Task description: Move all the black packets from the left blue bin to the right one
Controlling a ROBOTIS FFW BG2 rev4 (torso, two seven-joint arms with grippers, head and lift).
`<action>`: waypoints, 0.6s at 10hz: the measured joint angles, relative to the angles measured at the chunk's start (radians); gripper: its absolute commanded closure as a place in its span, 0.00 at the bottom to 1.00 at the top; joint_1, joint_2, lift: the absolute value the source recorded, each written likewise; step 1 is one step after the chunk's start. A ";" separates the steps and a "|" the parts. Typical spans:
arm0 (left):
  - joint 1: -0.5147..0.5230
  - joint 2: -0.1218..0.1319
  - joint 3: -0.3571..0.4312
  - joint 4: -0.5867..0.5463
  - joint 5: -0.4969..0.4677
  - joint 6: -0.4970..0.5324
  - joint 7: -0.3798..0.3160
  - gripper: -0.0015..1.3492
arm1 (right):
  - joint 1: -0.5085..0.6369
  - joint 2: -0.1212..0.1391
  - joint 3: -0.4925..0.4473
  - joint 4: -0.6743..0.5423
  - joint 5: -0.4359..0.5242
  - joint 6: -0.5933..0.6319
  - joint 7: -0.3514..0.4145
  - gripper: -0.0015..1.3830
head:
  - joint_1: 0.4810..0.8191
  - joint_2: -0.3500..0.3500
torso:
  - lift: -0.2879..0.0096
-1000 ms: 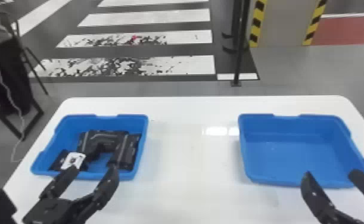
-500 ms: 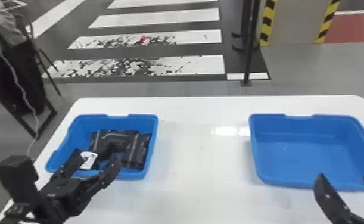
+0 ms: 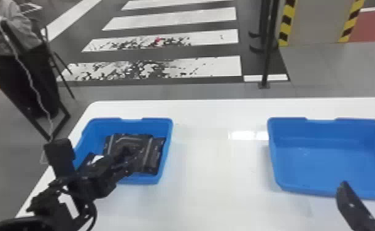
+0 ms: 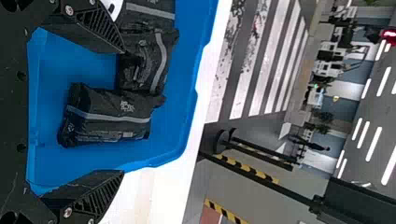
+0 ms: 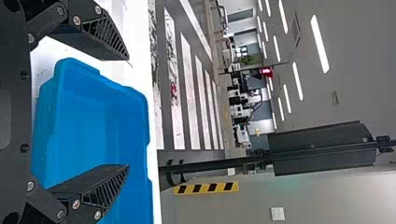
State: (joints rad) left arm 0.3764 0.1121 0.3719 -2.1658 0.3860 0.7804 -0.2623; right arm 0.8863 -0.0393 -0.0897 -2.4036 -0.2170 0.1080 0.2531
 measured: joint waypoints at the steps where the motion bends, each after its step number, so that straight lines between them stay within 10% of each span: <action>1: -0.047 0.010 -0.004 0.040 0.002 0.048 -0.003 0.10 | 0.000 0.000 0.000 0.001 -0.001 0.000 0.000 0.16 | 0.63 0.75 | 0.45; 6: -0.253 0.060 -0.007 0.255 0.044 0.234 -0.054 0.12 | -0.002 -0.001 0.000 0.007 -0.009 0.000 0.002 0.16 | 0.63 0.73 | 0.45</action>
State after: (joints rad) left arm 0.1236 0.1723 0.3651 -1.9107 0.4296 1.0145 -0.3167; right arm 0.8844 -0.0399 -0.0897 -2.3967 -0.2255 0.1079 0.2546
